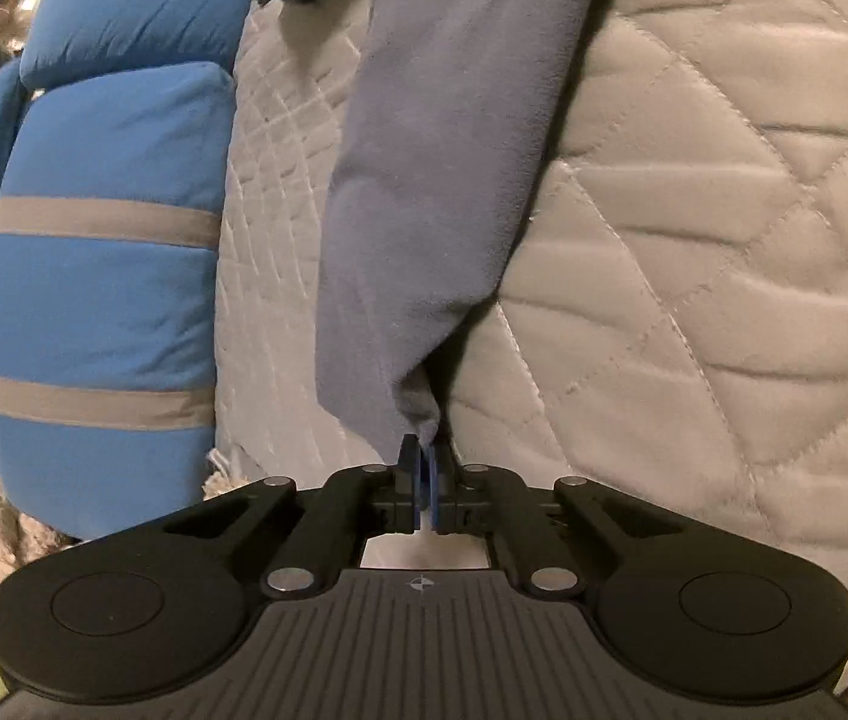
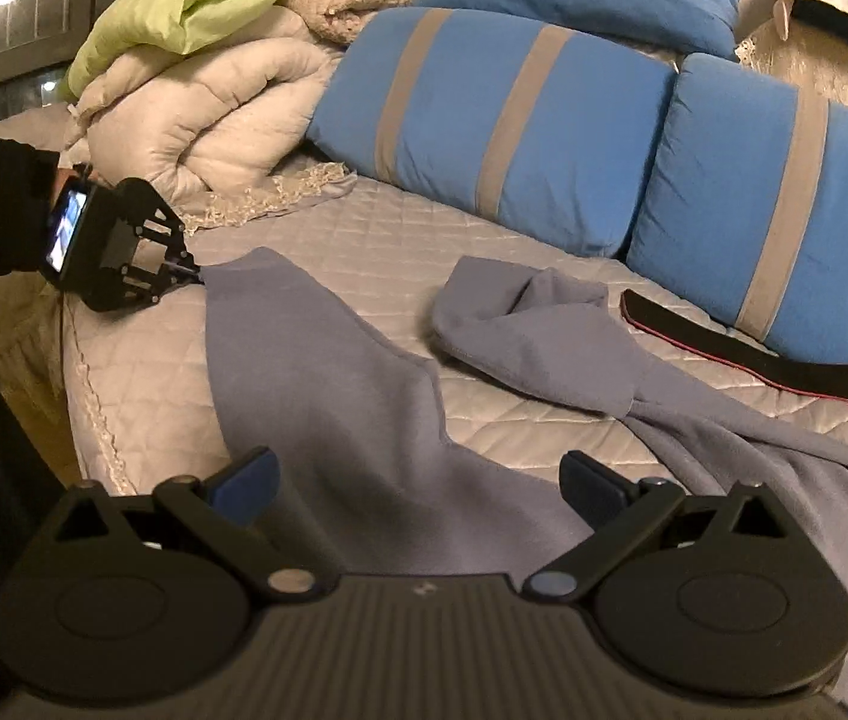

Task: Fold clothes
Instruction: 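Grasp the grey pant leg end with the left tool and pull it straight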

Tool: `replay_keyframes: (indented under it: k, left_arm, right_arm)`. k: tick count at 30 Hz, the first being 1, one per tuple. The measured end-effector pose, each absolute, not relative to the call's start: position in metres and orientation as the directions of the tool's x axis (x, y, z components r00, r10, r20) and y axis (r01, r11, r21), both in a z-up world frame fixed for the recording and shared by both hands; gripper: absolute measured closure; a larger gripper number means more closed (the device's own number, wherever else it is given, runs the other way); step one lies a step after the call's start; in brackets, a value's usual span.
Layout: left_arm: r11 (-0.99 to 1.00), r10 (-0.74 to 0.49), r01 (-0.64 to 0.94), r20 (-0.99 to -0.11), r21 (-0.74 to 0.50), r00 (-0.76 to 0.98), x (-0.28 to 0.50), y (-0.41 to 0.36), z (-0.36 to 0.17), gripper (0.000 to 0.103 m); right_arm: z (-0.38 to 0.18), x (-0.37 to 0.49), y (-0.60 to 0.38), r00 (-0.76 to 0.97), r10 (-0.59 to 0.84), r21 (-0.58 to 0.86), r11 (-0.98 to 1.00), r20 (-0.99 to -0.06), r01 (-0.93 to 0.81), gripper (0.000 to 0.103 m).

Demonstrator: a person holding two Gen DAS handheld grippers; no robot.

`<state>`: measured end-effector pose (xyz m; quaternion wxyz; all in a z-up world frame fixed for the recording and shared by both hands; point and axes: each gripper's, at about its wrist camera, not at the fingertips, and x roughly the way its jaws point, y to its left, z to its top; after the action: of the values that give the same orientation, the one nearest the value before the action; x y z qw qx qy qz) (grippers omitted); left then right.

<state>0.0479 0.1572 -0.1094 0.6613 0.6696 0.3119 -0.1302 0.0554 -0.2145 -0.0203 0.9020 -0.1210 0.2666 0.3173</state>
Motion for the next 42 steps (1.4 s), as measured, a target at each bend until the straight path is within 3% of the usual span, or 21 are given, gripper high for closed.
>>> replay_keyframes:
  k: [4,10,20,29,32,35,36,38,39,40,42]
  left_arm:
    - [0.085,0.245,0.56,-0.562,0.824,0.79,0.035,0.166,-0.097,0.101]
    - [0.102,0.273,0.539,-0.544,0.836,0.793,0.019,0.178,-0.081,0.101]
    - [0.161,0.286,0.535,-0.558,0.829,0.779,0.005,0.194,-0.067,0.101]
    - [0.233,0.273,0.53,-0.578,0.815,0.769,0.013,0.196,-0.055,0.101]
    - [0.244,0.273,0.53,-0.582,0.812,0.766,0.013,0.195,-0.05,0.101]
    - [0.249,0.274,0.526,-0.58,0.813,0.767,0.013,0.194,-0.046,0.101]
    - [0.252,0.274,0.525,-0.58,0.813,0.767,0.013,0.194,-0.045,0.101]
    - [0.256,0.275,0.524,-0.581,0.812,0.766,0.013,0.193,-0.044,0.101]
    - [0.253,0.276,0.524,-0.58,0.813,0.767,0.011,0.192,-0.042,0.101]
    - [0.249,0.276,0.527,-0.581,0.813,0.766,0.01,0.192,-0.042,0.101]
    - [0.242,0.275,0.532,-0.583,0.811,0.764,0.006,0.191,-0.043,0.101]
  right_arm:
    - [-0.024,0.046,-0.213,0.659,0.518,-0.093,0.744,-0.546,-0.662,0.0]
    - [-0.049,0.021,-0.184,0.651,0.477,-0.294,0.624,-0.591,-0.724,0.0]
    - [-0.086,-0.012,-0.147,0.745,0.364,-0.599,0.444,-0.559,-0.666,0.0]
    - [-0.124,-0.056,-0.138,0.894,0.242,-0.89,0.174,-0.377,-0.422,0.002]
    - [-0.141,-0.067,-0.138,0.926,0.197,-0.937,0.074,-0.321,-0.341,0.009]
    - [-0.155,-0.071,-0.136,0.951,0.142,-0.961,-0.012,-0.276,-0.277,0.019]
    - [-0.16,-0.069,-0.136,0.956,0.119,-0.963,-0.036,-0.268,-0.265,0.028]
    - [-0.162,-0.063,-0.137,0.951,0.078,-0.954,-0.041,-0.299,-0.296,0.059]
    - [-0.161,-0.06,-0.138,0.941,0.066,-0.943,-0.033,-0.332,-0.331,0.093]
    - [-0.157,-0.06,-0.14,0.929,0.073,-0.932,-0.024,-0.363,-0.362,0.101]
    - [-0.146,-0.063,-0.145,0.91,0.102,-0.915,-0.006,-0.402,-0.404,0.102]
